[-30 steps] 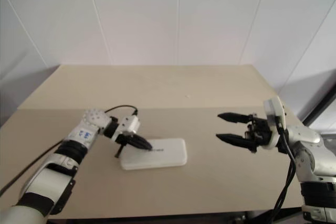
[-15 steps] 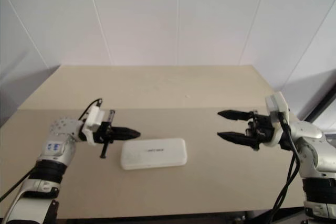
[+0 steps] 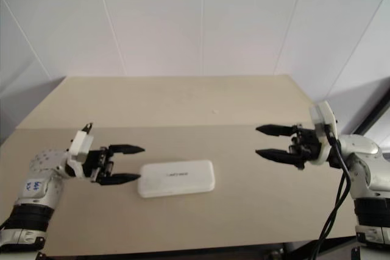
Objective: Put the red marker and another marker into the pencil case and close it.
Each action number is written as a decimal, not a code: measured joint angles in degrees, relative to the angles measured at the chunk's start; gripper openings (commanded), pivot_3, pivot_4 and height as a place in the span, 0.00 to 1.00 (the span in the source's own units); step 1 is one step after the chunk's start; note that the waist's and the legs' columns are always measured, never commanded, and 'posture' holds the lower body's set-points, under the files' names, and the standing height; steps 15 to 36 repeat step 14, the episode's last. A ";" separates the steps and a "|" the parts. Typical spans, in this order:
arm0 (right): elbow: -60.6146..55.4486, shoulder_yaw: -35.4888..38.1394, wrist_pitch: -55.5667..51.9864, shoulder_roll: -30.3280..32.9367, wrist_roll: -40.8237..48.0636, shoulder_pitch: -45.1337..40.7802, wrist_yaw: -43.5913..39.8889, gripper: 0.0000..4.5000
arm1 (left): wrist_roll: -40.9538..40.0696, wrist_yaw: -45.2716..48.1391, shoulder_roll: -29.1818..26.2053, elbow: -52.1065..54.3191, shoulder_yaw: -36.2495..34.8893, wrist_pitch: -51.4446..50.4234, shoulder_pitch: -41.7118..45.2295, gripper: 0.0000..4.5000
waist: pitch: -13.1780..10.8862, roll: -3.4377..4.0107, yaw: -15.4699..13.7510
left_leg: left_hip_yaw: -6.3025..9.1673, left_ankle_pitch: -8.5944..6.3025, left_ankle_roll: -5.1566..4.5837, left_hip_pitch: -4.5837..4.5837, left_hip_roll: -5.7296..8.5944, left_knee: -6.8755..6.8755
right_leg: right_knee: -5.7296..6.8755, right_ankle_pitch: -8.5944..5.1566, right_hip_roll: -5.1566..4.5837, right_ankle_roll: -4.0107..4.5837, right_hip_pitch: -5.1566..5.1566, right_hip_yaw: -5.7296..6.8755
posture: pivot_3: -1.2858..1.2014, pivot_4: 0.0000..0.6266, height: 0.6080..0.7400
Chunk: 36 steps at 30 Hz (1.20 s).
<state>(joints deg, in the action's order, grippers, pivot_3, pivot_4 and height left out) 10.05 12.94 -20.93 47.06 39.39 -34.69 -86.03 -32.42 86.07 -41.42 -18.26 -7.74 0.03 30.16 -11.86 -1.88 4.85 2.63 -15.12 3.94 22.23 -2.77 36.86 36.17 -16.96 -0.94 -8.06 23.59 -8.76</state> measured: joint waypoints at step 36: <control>-0.08 -0.13 0.98 -0.48 -0.42 -0.60 0.21 1.00 | -3.79 0.01 -8.88 -5.60 4.35 9.05 -0.36 0.99 | -0.07 0.09 -0.07 | -0.05 -0.05 0.01 0.02 -0.01 -0.06 | -0.10 -0.02 -0.02 0.04 0.02 -0.01 | 0.52 0.24 1.00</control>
